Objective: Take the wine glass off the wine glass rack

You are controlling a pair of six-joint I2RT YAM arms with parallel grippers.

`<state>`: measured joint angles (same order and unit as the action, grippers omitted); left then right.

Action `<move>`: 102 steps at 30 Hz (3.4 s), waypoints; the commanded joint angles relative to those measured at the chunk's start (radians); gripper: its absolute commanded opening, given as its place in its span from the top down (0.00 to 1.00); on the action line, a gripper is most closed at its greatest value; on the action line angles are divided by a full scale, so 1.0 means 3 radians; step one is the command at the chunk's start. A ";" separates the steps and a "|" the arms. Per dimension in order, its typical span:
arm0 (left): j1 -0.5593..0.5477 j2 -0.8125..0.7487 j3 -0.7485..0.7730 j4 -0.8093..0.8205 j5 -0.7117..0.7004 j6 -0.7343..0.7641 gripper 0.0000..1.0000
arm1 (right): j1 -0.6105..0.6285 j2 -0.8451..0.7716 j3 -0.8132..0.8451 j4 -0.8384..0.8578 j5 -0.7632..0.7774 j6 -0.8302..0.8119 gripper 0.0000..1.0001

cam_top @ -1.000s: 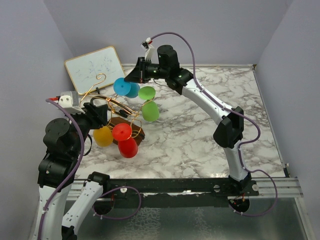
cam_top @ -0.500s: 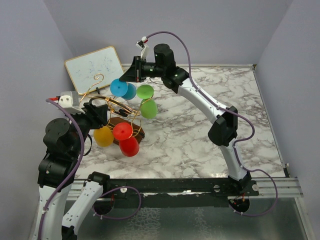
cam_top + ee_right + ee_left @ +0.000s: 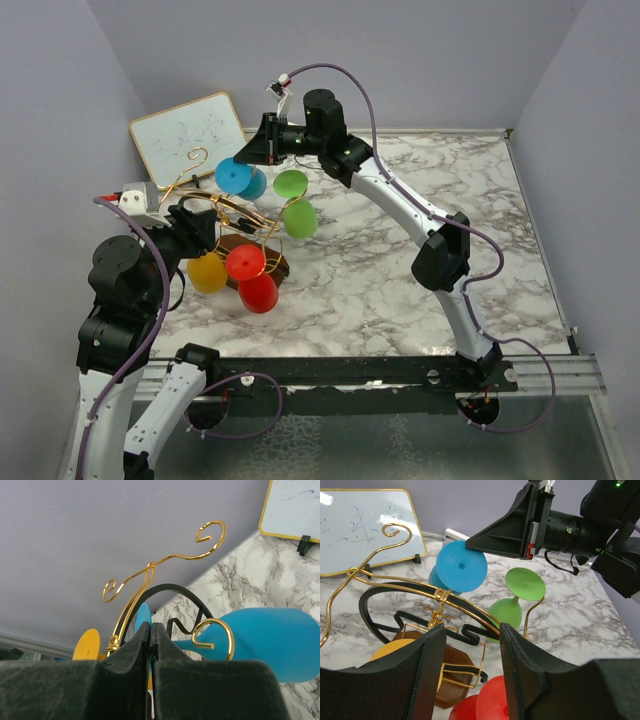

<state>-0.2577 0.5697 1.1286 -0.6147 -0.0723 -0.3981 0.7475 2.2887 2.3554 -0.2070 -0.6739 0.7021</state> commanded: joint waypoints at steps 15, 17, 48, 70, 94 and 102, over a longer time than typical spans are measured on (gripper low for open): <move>-0.0024 0.0078 -0.0020 0.0117 -0.0005 -0.0052 0.51 | 0.0039 0.0240 0.0194 0.0655 0.0118 -0.0123 0.99; -0.0021 0.0084 -0.0012 0.0118 -0.0009 -0.0054 0.51 | 0.0039 0.0254 0.0183 0.0733 0.0169 -0.0136 0.99; -0.0023 0.0402 0.0003 0.0525 0.0418 -0.0223 0.50 | -0.0048 -0.1682 -0.1342 0.1035 0.2001 -0.1951 0.99; -0.0033 0.0991 -0.0670 0.3638 0.3012 -0.2051 0.37 | -0.0048 -0.4608 -0.3263 -0.0989 0.1182 -0.2093 0.99; -0.0737 0.1339 -0.0475 0.2677 0.3411 -0.1108 0.42 | -0.0048 -0.4470 -0.3390 -0.0859 0.0725 -0.1895 0.99; -0.1103 0.1526 -0.0327 0.2794 0.3398 -0.1017 0.43 | -0.0048 -0.4475 -0.3348 -0.0813 0.0667 -0.1822 0.99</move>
<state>-0.5373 1.0126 0.9901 0.1921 0.9340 -0.7483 0.7338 0.9497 1.3231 -0.4915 -0.4408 0.1345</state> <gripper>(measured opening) 0.574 0.020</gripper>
